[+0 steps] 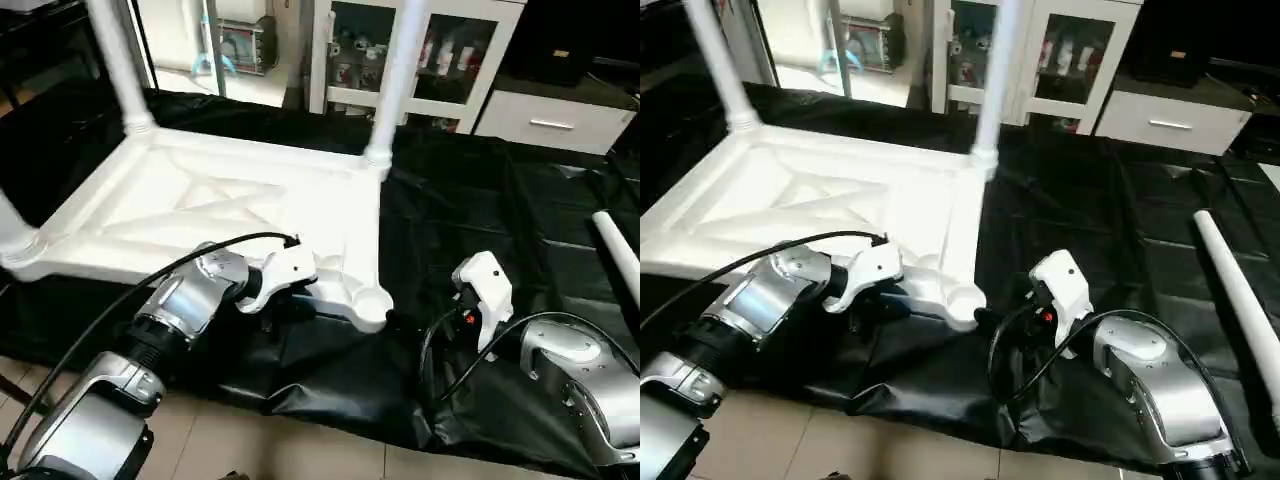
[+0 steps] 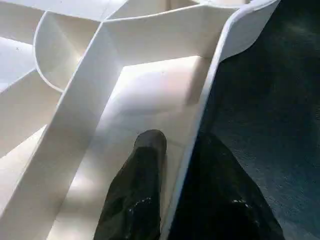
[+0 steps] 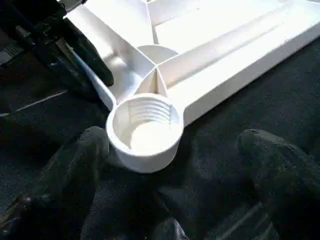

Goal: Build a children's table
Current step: Rotate table base

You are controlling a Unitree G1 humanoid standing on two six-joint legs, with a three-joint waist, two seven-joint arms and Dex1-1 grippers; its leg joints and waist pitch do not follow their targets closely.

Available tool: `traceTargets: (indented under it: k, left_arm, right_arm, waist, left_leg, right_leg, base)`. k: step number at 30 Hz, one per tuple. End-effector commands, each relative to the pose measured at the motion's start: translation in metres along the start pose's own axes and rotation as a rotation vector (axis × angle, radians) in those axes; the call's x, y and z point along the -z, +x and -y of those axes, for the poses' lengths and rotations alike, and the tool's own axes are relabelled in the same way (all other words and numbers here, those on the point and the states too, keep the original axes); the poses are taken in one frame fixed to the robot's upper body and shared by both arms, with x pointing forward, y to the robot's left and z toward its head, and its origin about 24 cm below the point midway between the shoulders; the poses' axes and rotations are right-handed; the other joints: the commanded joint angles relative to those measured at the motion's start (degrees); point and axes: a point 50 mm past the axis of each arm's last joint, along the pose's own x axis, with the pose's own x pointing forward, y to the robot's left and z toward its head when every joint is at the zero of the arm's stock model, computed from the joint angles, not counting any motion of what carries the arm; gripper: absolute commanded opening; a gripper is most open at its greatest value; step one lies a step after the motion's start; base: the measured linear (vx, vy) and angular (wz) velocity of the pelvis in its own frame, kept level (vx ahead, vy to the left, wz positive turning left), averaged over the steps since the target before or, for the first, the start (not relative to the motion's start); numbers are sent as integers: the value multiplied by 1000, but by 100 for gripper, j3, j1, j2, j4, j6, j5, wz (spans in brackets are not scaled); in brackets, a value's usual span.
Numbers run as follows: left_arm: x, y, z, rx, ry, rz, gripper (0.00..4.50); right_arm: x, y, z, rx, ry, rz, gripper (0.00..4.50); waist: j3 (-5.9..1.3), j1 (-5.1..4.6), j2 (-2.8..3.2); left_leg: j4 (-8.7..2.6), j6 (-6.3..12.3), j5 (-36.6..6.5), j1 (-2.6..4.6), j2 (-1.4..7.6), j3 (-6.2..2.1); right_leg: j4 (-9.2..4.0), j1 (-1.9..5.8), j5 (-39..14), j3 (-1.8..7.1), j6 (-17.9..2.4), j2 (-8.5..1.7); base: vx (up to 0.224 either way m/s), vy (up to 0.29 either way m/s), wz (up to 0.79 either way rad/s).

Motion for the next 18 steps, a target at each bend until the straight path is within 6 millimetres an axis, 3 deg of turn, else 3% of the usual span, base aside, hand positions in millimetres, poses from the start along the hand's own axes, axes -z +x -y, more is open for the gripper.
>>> traceTargets:
  k: [1,5,12,15,18]
  left_arm:
    - [21,-7,-7,-107,-80,-78,76]
    - [23,-9,-11,-129,-82,-96,76]
    - [18,-9,-7,-91,-35,-68,76]
    - [16,-10,-3,-42,-55,-33,146]
    - [14,-11,-2,-36,-67,-12,157]
  right_arm:
    - [-3,-1,3,20,-14,5,450]
    - [-3,-1,2,21,-15,7,450]
    - [-4,-1,3,16,-22,8,450]
    - [-4,-1,3,15,-24,10,450]
    - [-5,-1,4,16,-24,11,450]
  waist:
    - [-327,49,-13]
    - [-325,-10,-10]
    - [-323,-27,-22]
    - [-326,-30,-17]
    - [-326,-15,-7]
  left_leg:
    - [-427,121,-1299,7,328,-198]
    - [-428,141,-1324,1,322,-203]
    - [-431,169,-1341,5,332,-202]
    - [-430,164,-1315,5,338,-200]
    - [-426,163,-1285,15,339,-192]
  right_leg:
    - [-499,259,-1742,298,-945,-470]
    - [-514,252,-1793,290,-928,-457]
    - [-512,244,-1772,294,-973,-461]
    - [-501,240,-1722,299,-987,-465]
    - [-490,232,-1661,301,-1029,-466]
  base:
    - [0,0,0]
    - [0,0,0]
    - [0,0,0]
    - [0,0,0]
    - [0,0,0]
